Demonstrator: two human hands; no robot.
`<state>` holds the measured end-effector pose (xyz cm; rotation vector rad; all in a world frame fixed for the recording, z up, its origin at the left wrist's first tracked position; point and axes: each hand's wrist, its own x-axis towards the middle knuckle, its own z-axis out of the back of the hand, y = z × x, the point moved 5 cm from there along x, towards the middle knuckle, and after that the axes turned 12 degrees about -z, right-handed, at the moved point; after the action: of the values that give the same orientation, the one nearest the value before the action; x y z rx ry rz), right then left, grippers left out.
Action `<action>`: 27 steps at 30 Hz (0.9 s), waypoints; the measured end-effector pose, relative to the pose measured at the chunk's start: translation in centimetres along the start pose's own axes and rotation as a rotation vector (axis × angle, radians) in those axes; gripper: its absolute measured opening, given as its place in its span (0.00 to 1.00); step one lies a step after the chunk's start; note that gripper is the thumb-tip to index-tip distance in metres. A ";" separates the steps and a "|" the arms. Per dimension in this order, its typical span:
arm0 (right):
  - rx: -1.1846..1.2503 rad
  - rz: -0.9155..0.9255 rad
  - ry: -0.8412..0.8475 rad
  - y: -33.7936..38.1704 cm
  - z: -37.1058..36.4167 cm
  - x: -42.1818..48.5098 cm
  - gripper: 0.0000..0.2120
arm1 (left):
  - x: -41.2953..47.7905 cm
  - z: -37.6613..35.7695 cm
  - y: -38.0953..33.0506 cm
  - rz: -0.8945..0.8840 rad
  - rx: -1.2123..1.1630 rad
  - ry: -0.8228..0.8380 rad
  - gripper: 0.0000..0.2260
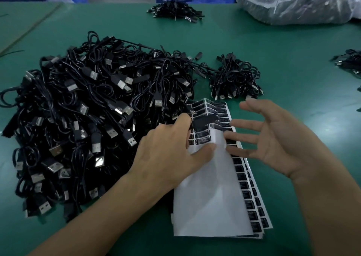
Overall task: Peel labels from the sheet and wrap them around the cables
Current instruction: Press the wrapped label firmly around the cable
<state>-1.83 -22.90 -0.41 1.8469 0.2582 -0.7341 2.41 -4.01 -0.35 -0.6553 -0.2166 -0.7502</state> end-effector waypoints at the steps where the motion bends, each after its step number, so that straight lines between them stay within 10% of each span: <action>1: 0.019 -0.011 0.020 -0.2 -0.4 0.1 0.31 | 0.0 -0.2 0.1 0.007 0.022 0.027 0.22; 8: -0.199 0.060 -0.071 -0.8 -1.3 0.9 0.08 | 0.0 -0.5 0.9 0.032 0.010 0.050 0.23; 15: -0.035 0.053 -0.088 0.3 0.8 -0.1 0.32 | 0.3 -0.2 2.2 0.077 -0.144 0.085 0.23; 27: -0.225 0.008 0.101 -1.3 -2.2 1.1 0.05 | 0.4 -0.7 1.8 0.083 -0.151 0.053 0.18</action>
<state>-0.81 -20.59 -1.56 1.6711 0.3831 -0.5816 3.90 -3.63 -1.58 -0.7817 -0.0843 -0.7080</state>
